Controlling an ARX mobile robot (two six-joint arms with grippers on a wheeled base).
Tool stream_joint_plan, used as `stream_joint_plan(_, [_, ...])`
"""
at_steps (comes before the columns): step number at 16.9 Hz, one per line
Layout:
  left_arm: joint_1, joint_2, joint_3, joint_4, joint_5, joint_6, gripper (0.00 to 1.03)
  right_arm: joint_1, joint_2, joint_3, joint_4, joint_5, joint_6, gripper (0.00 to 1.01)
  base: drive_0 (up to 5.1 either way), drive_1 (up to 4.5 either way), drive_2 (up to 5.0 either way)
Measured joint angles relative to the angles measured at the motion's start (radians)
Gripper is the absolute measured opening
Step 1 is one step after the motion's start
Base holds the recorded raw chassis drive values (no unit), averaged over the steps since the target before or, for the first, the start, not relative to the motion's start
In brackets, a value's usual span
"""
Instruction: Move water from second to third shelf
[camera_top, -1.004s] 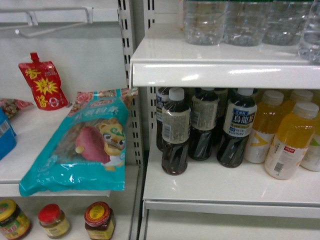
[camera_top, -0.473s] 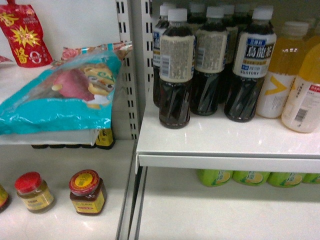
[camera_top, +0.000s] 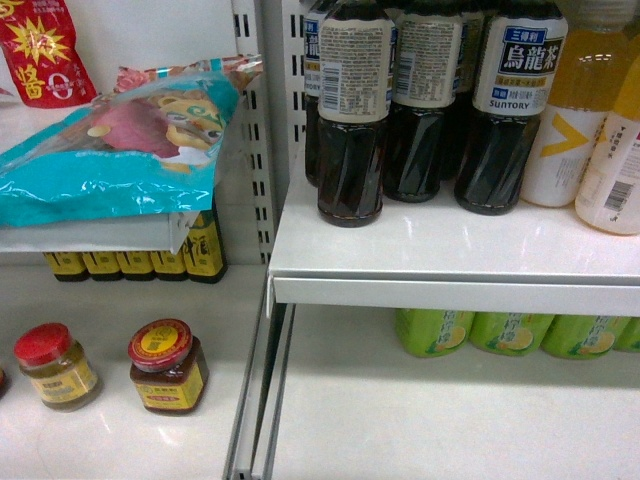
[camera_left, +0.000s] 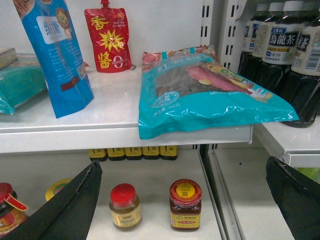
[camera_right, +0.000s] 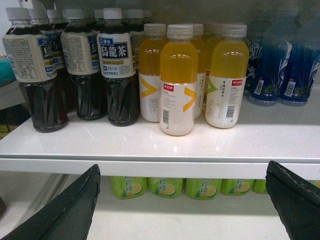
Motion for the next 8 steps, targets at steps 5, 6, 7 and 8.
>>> stream_joint_plan(5, [0.0,0.0,0.0,0.0,0.0,0.0,0.98,0.0,0.0,0.0,0.0,0.0,0.0,0.98,0.0,0.0,0.0])
stream_joint_plan(6, [0.0,0.0,0.0,0.0,0.0,0.0,0.98,0.0,0.0,0.0,0.0,0.0,0.0,0.98,0.0,0.0,0.0])
stream_joint_plan(7, [0.0,0.0,0.0,0.0,0.0,0.0,0.98,0.0,0.0,0.0,0.0,0.0,0.0,0.98,0.0,0.0,0.0])
stream_joint_plan(8, [0.0,0.0,0.0,0.0,0.0,0.0,0.98,0.0,0.0,0.0,0.0,0.0,0.0,0.98,0.0,0.0,0.0])
